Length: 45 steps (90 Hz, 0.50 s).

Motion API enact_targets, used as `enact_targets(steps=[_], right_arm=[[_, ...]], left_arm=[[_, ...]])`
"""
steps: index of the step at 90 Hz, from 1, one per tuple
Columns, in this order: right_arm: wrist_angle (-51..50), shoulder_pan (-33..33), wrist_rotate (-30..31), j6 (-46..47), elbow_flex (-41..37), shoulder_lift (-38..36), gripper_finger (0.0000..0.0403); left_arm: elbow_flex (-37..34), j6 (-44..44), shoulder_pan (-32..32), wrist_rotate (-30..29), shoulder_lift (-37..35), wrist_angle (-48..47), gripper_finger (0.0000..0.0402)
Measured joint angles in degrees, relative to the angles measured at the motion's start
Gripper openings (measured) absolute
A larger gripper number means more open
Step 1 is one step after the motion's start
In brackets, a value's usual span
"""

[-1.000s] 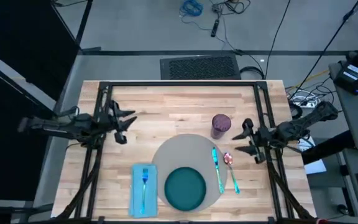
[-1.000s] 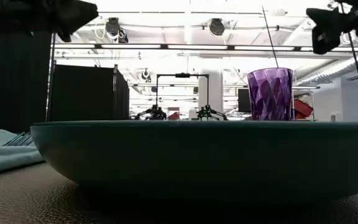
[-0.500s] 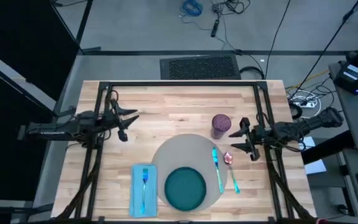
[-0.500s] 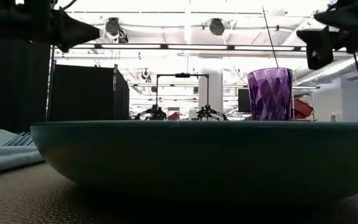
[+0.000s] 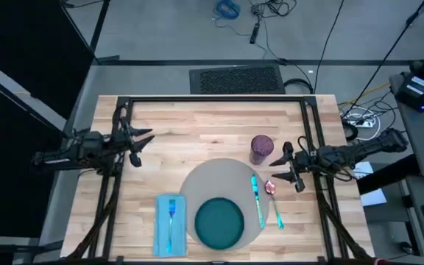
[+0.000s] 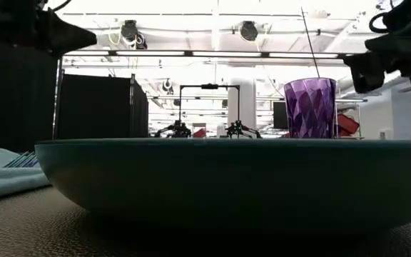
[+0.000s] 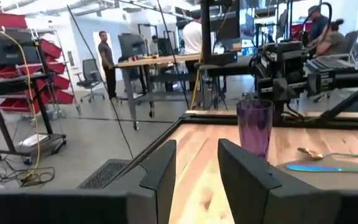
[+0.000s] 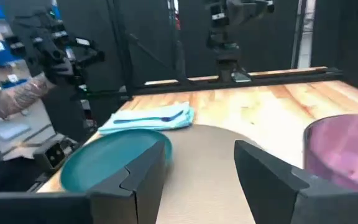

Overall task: Set table place
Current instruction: Return to Home Position

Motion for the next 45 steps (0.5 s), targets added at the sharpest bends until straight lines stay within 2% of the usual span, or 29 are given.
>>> enact_targets(steps=[16,45], right_arm=[[1.96,0.00,0.08,-1.18,0.21,0.03,0.0176],[-1.65,0.00,0.08,-2.99,0.14,0.05,0.0176]], left_arm=[[-0.10,-1.77,0.00,0.24,-2.06,-6.00,0.0105],[-2.44,-7.06,-0.02,3.67,-2.23,-7.27,0.0105]])
